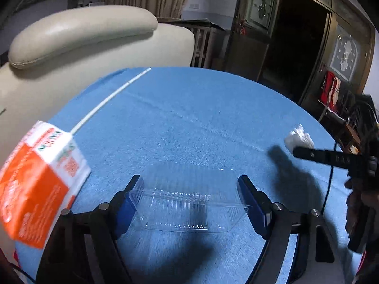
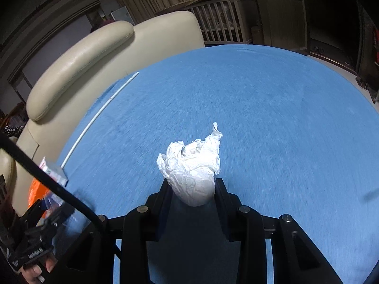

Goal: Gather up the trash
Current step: 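Lift the tissue in the right tool and carry it over the wastebasket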

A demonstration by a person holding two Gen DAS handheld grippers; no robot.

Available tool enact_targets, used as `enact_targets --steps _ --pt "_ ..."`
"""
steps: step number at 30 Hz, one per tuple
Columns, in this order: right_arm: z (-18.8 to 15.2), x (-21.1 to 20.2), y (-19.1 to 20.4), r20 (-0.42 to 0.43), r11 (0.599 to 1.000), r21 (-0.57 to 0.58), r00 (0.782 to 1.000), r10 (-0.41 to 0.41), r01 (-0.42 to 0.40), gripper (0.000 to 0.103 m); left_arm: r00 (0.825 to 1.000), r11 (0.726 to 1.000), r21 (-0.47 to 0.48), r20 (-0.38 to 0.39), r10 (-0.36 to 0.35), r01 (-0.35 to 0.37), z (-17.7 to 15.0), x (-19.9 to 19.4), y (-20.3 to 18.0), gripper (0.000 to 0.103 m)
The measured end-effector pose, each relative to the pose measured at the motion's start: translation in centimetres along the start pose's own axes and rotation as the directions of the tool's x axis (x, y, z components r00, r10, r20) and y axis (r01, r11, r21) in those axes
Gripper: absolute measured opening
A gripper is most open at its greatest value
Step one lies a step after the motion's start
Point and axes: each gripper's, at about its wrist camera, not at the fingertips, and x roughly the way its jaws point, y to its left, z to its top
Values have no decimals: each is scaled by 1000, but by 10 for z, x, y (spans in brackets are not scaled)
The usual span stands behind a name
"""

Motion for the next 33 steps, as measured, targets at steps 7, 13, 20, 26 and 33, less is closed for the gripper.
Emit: enact_targets --steps 7,13,20,26,33 --pt "-42 -46 -3 6 999 41 1000 6 -6 39 996 998 -12 -70 64 -65 -18 -24 -20 82" --pt "-85 -87 -13 14 997 71 1000 -20 19 39 993 997 -15 -93 76 -78 -31 -43 -38 82" --pt "-118 -122 -24 43 994 105 998 -36 32 39 994 996 16 -72 85 -84 -38 -68 -61 82" --pt "-138 -154 -38 89 990 134 995 -50 38 39 995 995 59 -64 79 -75 -43 -82 -88 82" --pt "-163 -189 -62 140 981 188 987 -77 50 39 997 990 128 -44 60 -54 -49 -102 -124 82"
